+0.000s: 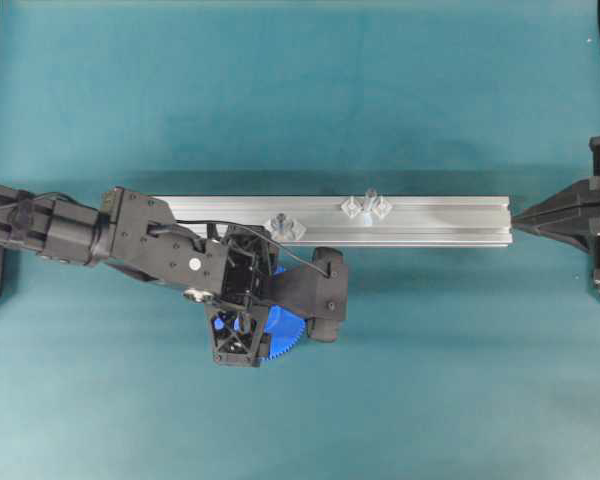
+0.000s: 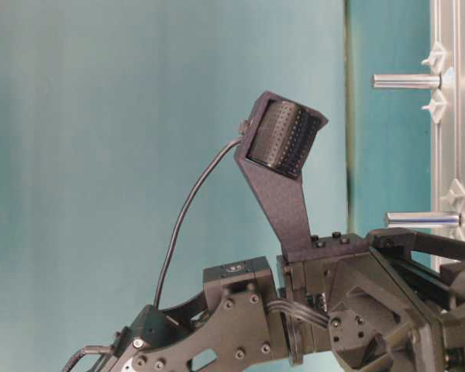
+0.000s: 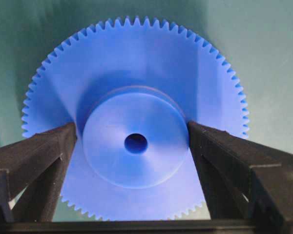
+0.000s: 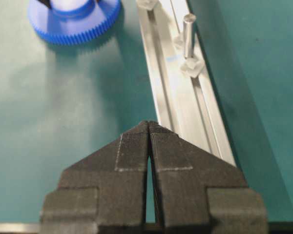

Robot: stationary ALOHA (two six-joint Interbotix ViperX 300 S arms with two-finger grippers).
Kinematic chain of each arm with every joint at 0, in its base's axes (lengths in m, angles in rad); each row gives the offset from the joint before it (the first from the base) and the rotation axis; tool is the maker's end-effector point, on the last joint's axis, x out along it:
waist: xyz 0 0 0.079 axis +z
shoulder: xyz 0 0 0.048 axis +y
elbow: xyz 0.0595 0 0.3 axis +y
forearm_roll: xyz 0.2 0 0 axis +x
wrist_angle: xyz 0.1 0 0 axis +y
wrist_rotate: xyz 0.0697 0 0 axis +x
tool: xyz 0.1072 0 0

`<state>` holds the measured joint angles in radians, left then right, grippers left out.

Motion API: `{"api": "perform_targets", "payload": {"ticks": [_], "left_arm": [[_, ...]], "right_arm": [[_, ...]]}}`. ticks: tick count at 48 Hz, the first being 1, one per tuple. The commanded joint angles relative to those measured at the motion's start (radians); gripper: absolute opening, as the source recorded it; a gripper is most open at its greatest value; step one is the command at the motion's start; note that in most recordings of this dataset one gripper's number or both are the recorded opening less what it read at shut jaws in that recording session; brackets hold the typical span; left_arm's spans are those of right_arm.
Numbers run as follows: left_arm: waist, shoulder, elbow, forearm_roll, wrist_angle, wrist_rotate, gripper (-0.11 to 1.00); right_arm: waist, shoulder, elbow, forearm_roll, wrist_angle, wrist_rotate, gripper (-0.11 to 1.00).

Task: Find the location of the shaft and insert the large gear.

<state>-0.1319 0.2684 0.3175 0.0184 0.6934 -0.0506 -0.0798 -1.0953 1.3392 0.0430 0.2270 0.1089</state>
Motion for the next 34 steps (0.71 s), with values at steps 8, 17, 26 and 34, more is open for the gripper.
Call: {"api": "perform_targets", "payload": {"ticks": [8, 17, 26, 34], "left_arm": [[-0.006, -0.006, -0.008, 0.002, -0.002, 0.005, 0.8], [-0.006, -0.008, -0.003, 0.003, -0.005, 0.012, 0.7], [-0.006, -0.006, 0.0, 0.003, -0.008, 0.015, 0.7], [-0.006, -0.008, 0.0, 0.002, -0.009, 0.012, 0.7]], "right_arm": [[-0.003, 0.005, -0.011, 0.0, -0.005, 0.008, 0.0], [-0.002, 0.005, -0.011, -0.002, -0.005, 0.008, 0.0], [-0.003, 0.005, -0.011, 0.0, -0.006, 0.008, 0.0], [-0.002, 0.003, -0.011, 0.0, -0.006, 0.008, 0.0]]}}
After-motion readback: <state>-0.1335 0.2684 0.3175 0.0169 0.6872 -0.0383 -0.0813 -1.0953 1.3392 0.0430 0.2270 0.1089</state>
